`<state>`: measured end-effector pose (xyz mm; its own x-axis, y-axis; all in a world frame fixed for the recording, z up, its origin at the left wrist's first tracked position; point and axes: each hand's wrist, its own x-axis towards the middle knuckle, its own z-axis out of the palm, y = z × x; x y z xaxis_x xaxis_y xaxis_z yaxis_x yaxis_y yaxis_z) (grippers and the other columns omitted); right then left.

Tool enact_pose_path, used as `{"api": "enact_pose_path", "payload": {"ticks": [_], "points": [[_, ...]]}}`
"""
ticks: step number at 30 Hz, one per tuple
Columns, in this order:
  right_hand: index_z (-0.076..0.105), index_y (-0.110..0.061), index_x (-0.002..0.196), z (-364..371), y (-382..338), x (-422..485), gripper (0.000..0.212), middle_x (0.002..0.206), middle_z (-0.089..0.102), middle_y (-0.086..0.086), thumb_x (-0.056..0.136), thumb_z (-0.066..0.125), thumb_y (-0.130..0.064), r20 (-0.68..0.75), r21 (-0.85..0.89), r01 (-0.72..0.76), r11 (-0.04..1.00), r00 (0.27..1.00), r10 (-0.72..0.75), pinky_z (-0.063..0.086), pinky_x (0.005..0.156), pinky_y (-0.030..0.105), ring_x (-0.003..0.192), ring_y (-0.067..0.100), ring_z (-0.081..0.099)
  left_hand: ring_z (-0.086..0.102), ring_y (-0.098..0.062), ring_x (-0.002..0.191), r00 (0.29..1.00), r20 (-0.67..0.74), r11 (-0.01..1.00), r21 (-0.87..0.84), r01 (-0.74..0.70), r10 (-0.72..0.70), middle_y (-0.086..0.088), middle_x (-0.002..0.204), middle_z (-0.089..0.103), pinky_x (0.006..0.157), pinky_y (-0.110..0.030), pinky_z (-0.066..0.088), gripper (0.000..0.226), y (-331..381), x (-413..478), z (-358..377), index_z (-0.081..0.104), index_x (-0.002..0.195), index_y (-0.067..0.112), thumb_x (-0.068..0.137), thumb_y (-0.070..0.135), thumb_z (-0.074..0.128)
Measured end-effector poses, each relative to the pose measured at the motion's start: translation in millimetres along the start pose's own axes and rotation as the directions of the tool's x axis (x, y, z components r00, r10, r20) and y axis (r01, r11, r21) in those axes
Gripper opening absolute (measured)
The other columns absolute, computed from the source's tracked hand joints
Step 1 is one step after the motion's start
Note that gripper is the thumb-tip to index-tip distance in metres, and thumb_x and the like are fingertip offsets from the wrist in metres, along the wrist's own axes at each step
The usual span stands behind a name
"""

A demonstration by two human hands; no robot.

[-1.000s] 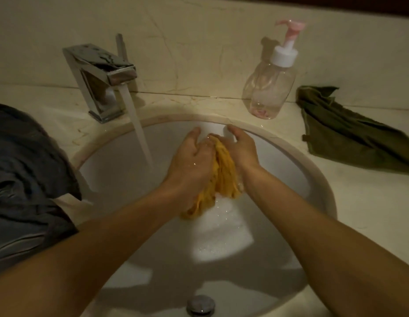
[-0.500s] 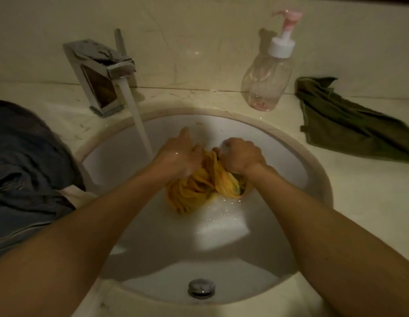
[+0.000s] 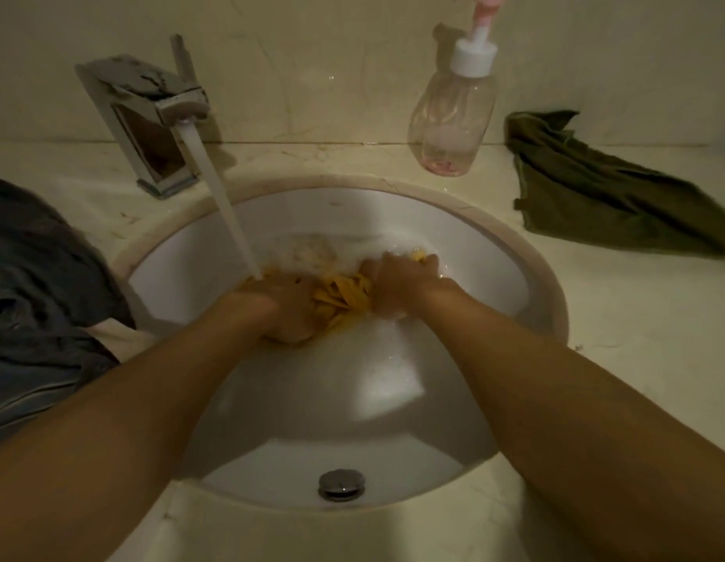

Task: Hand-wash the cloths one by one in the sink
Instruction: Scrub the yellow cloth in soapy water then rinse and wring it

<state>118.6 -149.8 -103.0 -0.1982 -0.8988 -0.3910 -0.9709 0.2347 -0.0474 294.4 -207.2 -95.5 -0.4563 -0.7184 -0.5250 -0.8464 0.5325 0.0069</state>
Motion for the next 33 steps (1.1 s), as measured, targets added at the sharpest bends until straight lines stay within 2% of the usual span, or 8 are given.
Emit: {"api": "enact_pose_path", "payload": {"ticks": [4, 7, 10, 13, 21, 25, 28, 33], "points": [[0.058, -0.010, 0.097, -18.8, -0.7, 3.7, 0.016, 0.100, 0.059, 0.013, 0.084, 0.056, -0.018, -0.057, 0.817, 0.120, 0.564, 0.990, -0.128, 0.047, 0.076, 0.037, 0.089, 0.029, 0.055, 0.064, -0.026, 0.109, 0.994, 0.001, 0.988, -0.114, -0.104, 0.105, -0.004, 0.124, 0.067, 0.097, -0.040, 0.052, 0.066, 5.9, 0.7, -11.6, 0.064, 0.124, 0.025, 0.069, 0.060, 0.055], [0.056, -0.017, 0.076, -33.4, -11.6, -0.2, 0.015, 0.081, 0.059, 0.007, 0.075, 0.051, -0.030, -0.265, 0.948, 0.255, 0.193, 0.964, 0.028, 0.048, 0.075, 0.040, 0.080, 0.027, 0.057, 0.069, -0.028, 0.080, 0.996, -0.071, 0.828, -0.555, -0.081, 0.050, -0.010, 0.091, 0.074, 0.075, -0.038, 0.060, 0.026, 21.8, -12.2, -25.3, 0.072, 0.100, 0.014, 0.079, 0.028, 0.065], [0.058, -0.028, 0.113, -31.0, -7.8, 5.5, 0.038, 0.108, 0.065, -0.001, 0.082, 0.055, -0.051, -0.301, 0.935, 0.231, 0.268, 0.918, 0.258, 0.053, 0.098, 0.047, 0.103, 0.024, 0.063, 0.066, -0.032, 0.076, 0.999, -0.032, 0.458, -0.889, -0.017, -0.025, -0.013, 0.084, 0.072, 0.078, -0.044, 0.060, 0.019, 40.3, -16.0, -28.6, 0.070, 0.087, 0.011, 0.093, 0.013, 0.052], [0.050, -0.026, 0.136, -29.1, -13.0, -2.0, 0.068, 0.126, 0.064, 0.002, 0.083, 0.059, -0.068, -0.214, 0.919, 0.104, 0.380, 0.942, 0.259, 0.050, 0.104, 0.048, 0.114, 0.025, 0.061, 0.070, -0.035, 0.094, 0.992, -0.084, 0.145, -0.987, -0.069, -0.094, -0.013, 0.097, 0.075, 0.095, -0.054, 0.055, 0.034, 45.7, -7.8, -29.0, 0.075, 0.086, 0.013, 0.084, 0.042, 0.056], [0.060, -0.022, 0.128, -21.3, -72.3, -28.0, 0.060, 0.117, 0.067, -0.001, 0.090, 0.049, -0.068, -0.279, 0.925, 0.220, 0.309, 0.946, 0.163, 0.053, 0.095, 0.041, 0.108, 0.024, 0.065, 0.061, -0.007, 0.075, 0.849, -0.305, 0.039, -0.947, -0.320, -0.432, 0.003, 0.090, 0.066, 0.058, -0.016, 0.046, 0.024, 20.9, -4.8, -36.9, 0.065, 0.117, 0.011, 0.104, 0.016, 0.046], [0.059, -0.022, 0.136, -32.7, -51.4, -10.4, 0.077, 0.126, 0.069, 0.003, 0.078, 0.048, -0.072, -0.164, 0.976, 0.095, 0.197, 0.913, 0.374, 0.054, 0.098, 0.046, 0.110, 0.026, 0.066, 0.069, -0.015, 0.099, 0.877, -0.367, 0.117, -0.930, -0.348, -0.308, -0.002, 0.115, 0.070, 0.081, -0.030, 0.058, 0.032, 58.8, -23.8, -29.0, 0.058, 0.132, 0.020, 0.107, 0.032, 0.042], [0.073, -0.023, 0.102, -33.5, -54.5, -25.6, 0.047, 0.098, 0.076, 0.005, 0.092, 0.051, -0.062, -0.127, 0.987, 0.086, 0.137, 0.937, 0.325, 0.059, 0.087, 0.045, 0.092, 0.026, 0.072, 0.057, -0.020, 0.125, 0.841, -0.425, 0.196, -0.904, -0.380, -0.335, -0.001, 0.142, 0.056, 0.107, -0.038, 0.047, 0.044, 52.7, -17.2, -30.7, 0.046, 0.148, 0.022, 0.106, 0.037, 0.043], [0.067, -0.021, 0.107, -31.0, -71.2, -32.7, 0.036, 0.109, 0.071, 0.007, 0.101, 0.047, -0.049, -0.232, 0.968, 0.198, 0.158, 0.941, 0.247, 0.054, 0.096, 0.046, 0.101, 0.026, 0.067, 0.053, -0.017, 0.128, 0.772, -0.445, 0.193, -0.895, -0.402, -0.454, 0.001, 0.140, 0.056, 0.107, -0.029, 0.044, 0.041, 35.7, -21.4, -37.4, 0.050, 0.145, 0.017, 0.107, 0.030, 0.043]]}}
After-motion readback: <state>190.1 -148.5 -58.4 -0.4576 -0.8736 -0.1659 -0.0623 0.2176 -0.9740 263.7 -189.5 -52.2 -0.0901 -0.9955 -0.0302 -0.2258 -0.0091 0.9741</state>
